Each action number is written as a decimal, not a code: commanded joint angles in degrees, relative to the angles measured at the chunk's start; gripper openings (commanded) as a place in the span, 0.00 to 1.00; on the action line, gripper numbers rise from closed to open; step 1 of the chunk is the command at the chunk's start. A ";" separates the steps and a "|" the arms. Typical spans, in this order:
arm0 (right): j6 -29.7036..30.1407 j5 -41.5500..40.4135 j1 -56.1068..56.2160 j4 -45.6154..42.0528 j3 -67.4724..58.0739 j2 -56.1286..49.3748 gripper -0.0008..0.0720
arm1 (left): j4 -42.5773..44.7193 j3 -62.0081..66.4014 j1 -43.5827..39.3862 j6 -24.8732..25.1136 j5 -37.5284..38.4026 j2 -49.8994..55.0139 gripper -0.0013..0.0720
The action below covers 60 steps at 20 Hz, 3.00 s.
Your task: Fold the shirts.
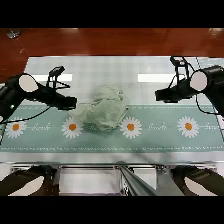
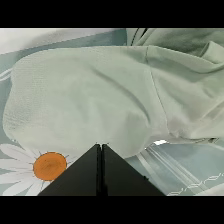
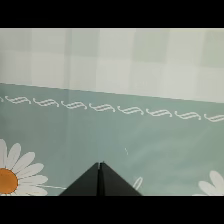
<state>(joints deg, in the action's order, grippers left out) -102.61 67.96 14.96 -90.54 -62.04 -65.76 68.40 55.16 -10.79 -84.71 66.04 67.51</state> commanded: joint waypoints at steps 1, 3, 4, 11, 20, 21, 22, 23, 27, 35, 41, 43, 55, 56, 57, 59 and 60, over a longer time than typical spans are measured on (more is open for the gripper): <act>0.02 0.00 -0.02 0.02 -0.04 0.04 0.04 | -0.02 -0.02 0.07 0.00 0.02 0.00 0.05; 0.02 0.00 -0.02 0.02 -0.04 0.04 0.04 | -0.02 -0.02 0.07 0.00 0.00 0.00 0.05; 0.02 0.00 -0.02 0.02 -0.04 0.04 0.04 | -0.02 -0.02 0.07 0.00 0.00 0.02 0.05; 0.02 0.00 -0.02 0.02 -0.04 0.04 0.04 | -0.02 -0.02 0.07 -0.02 -0.46 0.02 0.05; 0.02 -9.84 -0.04 -0.17 -0.04 0.02 0.04 | 0.09 0.00 0.07 0.02 -8.35 0.02 0.06; -0.76 -14.05 -0.17 -1.11 -0.04 0.04 0.19 | 1.53 0.13 0.09 0.09 -11.72 0.00 0.32; -1.79 -17.38 -0.83 -0.94 -0.22 0.02 0.65 | 5.60 1.18 0.13 0.17 -12.90 0.00 0.88; -4.00 -18.25 -2.25 -0.85 -1.14 -0.02 0.87 | 10.43 3.02 0.52 -1.68 -12.37 0.00 0.98; -5.22 -10.95 -12.90 -2.29 -4.00 2.67 0.86 | 16.13 8.96 8.66 -8.28 -3.89 -0.57 0.98; -0.83 -15.69 -27.65 15.98 18.01 10.84 0.86 | -29.46 -19.30 22.34 9.79 -4.44 -0.28 0.98; 2.25 -20.74 -20.15 23.10 20.79 4.28 0.86 | -49.48 -25.11 12.50 24.02 -16.65 1.97 0.97; 2.51 -22.62 -18.18 26.45 20.76 2.32 0.86 | -49.59 -23.93 9.25 24.04 -18.18 4.20 0.90; 16.39 -21.99 -7.69 47.56 5.33 -18.14 0.86 | -46.27 -16.13 16.04 27.47 -13.07 4.33 0.05; 16.48 -21.90 -6.32 47.80 3.26 -20.39 0.86 | -45.40 -16.15 16.00 27.45 -12.41 4.35 0.05; 17.05 -21.57 -5.01 48.09 1.03 -22.60 0.86 | -45.24 -16.15 16.00 27.47 -11.72 4.35 0.05; 17.09 -20.72 -2.99 48.13 -2.75 -25.97 0.86 | -45.27 -16.15 15.98 27.45 -10.97 4.35 0.05; 17.18 -19.93 -2.23 48.11 -4.33 -27.39 0.86 | -45.27 -16.15 15.98 27.45 -10.91 4.35 0.05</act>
<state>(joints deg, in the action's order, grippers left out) -86.67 46.59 9.80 -44.12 -61.41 -88.18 22.33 38.89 5.08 -57.34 53.91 71.81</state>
